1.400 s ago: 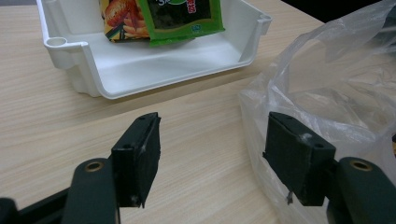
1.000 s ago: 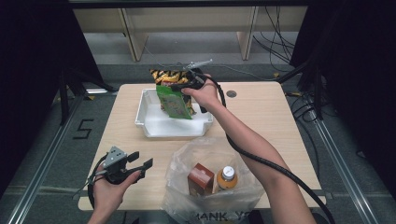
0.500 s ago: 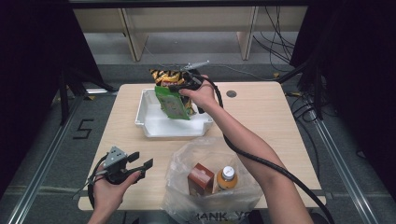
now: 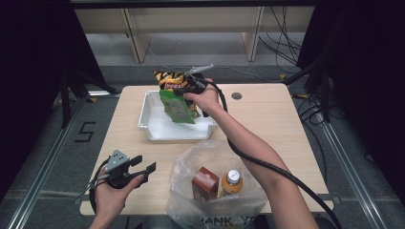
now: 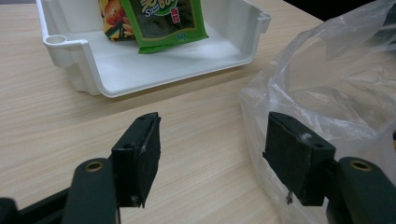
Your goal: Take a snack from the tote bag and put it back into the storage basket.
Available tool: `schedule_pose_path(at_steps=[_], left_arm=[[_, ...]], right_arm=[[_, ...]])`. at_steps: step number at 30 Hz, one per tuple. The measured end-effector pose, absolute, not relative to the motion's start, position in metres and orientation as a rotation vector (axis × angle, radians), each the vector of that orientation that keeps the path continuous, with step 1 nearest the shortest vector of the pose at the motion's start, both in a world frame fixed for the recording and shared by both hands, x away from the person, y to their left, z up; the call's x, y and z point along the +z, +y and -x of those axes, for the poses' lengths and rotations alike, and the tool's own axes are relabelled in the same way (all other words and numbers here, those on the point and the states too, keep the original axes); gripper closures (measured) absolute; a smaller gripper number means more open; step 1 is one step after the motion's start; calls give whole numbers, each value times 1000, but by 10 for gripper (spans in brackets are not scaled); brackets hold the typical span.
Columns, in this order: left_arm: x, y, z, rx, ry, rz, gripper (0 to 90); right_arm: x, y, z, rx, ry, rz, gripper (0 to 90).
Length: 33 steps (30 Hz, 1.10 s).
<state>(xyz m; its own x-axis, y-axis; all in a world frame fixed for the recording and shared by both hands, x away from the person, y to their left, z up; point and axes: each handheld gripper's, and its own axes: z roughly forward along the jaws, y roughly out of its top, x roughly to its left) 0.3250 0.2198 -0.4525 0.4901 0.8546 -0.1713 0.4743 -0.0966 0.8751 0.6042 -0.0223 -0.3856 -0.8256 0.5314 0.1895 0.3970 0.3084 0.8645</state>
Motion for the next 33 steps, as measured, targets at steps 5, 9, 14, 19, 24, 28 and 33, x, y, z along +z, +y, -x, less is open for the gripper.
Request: schedule_pose_path(at_steps=[5, 9, 14, 19, 24, 28, 33], left_arm=[[-452, 220, -325, 479, 1136, -1737, 354], [-452, 220, -324, 480, 1139, -1738, 354], [-452, 220, -324, 479, 1138, -1737, 354], [-452, 220, -324, 480, 1138, -1737, 354], [-452, 220, -324, 480, 1138, -1739, 354], [-453, 220, -324, 479, 1133, -1740, 354], [-452, 220, -324, 479, 1139, -1736, 355]], right_arm=[[-385, -23, -604, 1518, 2426, -874, 900], [-386, -23, -604, 1503, 2412, -869, 900], [-386, -23, -603, 1423, 2414, -849, 900], [-387, -26, -605, 1375, 2402, -804, 900], [-388, -28, -605, 1304, 2409, -768, 850], [-389, -29, -603, 1291, 2402, -769, 813], [-384, -32, -598, 1278, 2397, -760, 752]])
